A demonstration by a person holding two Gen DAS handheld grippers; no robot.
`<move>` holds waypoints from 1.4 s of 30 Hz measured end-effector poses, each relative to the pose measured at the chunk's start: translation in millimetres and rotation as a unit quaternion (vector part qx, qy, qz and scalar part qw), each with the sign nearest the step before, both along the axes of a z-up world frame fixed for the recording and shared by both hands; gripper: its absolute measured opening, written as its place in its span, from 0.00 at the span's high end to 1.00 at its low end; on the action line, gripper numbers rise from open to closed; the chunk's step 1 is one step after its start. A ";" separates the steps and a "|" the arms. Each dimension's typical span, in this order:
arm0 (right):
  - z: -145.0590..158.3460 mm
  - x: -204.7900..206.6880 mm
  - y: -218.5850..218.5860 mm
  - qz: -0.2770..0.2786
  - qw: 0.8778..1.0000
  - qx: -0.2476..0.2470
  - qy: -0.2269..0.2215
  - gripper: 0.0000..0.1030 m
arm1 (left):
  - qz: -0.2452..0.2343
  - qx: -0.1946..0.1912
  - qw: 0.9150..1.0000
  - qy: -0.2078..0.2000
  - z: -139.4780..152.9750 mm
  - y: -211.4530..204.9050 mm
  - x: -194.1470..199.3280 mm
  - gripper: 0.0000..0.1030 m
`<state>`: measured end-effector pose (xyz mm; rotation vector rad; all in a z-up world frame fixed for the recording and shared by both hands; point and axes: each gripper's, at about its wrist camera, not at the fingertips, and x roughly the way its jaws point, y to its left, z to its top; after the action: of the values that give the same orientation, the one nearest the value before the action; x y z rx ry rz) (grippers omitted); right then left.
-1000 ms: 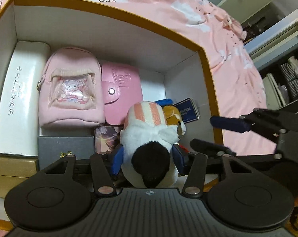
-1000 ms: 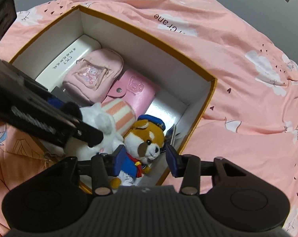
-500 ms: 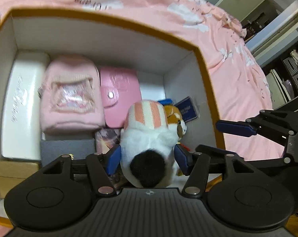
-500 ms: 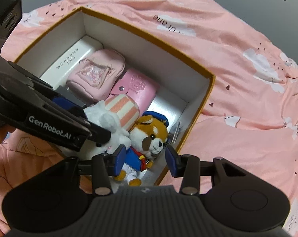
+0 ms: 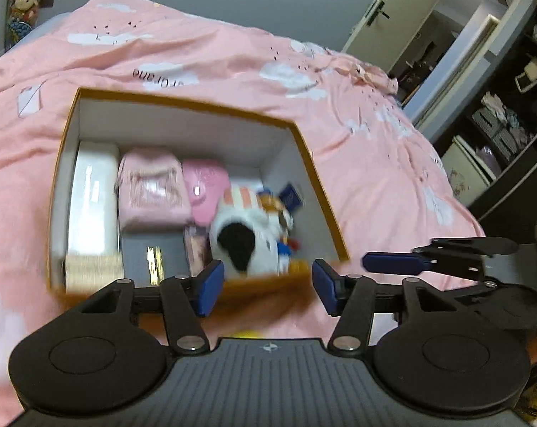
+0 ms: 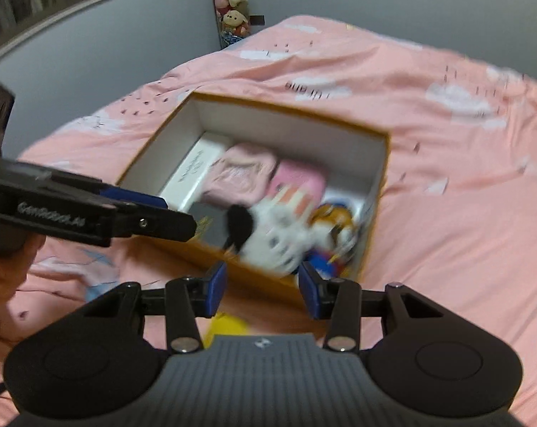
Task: Organize objects
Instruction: 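Withdraw both tools from the box back to the pile, then grasp the orange crocheted fruit with the right tool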
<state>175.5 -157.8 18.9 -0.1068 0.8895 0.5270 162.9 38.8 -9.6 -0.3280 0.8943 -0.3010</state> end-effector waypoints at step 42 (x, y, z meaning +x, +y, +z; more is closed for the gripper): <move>-127.1 -40.5 36.6 -0.042 0.987 -0.007 0.157 0.63 | 0.018 0.039 0.989 0.142 -84.9 -15.5 -25.5 0.49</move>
<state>135.1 -121.2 -108.2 0.0017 1.1993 0.4653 137.4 23.3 -94.5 -0.3190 1.1768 -0.1881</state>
